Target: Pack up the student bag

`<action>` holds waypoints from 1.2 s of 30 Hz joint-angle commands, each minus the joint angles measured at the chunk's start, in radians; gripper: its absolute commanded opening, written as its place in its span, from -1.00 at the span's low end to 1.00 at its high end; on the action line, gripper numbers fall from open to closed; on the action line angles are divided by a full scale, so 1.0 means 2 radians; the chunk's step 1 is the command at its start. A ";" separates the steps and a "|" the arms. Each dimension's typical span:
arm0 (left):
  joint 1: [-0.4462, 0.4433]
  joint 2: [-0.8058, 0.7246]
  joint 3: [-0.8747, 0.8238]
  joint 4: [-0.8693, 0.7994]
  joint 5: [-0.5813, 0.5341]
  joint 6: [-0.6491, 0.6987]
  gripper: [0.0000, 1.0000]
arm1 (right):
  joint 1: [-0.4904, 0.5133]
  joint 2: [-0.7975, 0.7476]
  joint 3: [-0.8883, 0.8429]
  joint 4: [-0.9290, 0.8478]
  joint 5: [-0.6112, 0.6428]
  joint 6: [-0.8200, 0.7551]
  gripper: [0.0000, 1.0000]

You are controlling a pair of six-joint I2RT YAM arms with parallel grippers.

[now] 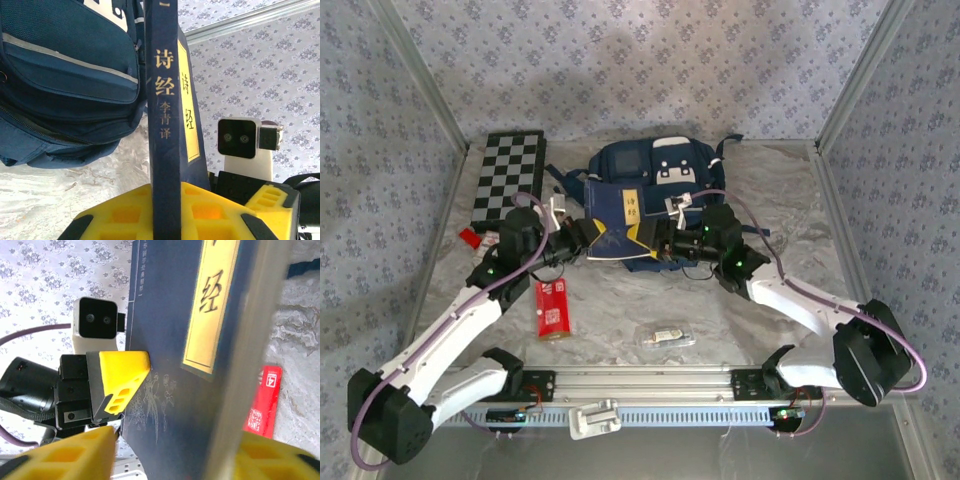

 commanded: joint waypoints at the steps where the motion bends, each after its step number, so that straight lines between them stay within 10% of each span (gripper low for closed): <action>1: -0.002 -0.009 0.004 -0.011 -0.012 0.022 -1.00 | 0.000 0.003 0.021 -0.022 -0.003 -0.016 -0.21; 9: -0.010 -0.016 0.007 -0.022 -0.010 0.038 -0.97 | -0.003 -0.012 0.013 -0.061 0.021 -0.039 -1.00; 19: -0.022 0.001 0.071 -0.144 -0.043 0.220 0.07 | -0.050 -0.119 0.040 -0.295 0.069 -0.148 -1.00; 36: -0.135 0.275 0.228 -0.175 -0.206 0.561 0.44 | -0.170 -0.276 0.010 -0.574 0.118 -0.203 -1.00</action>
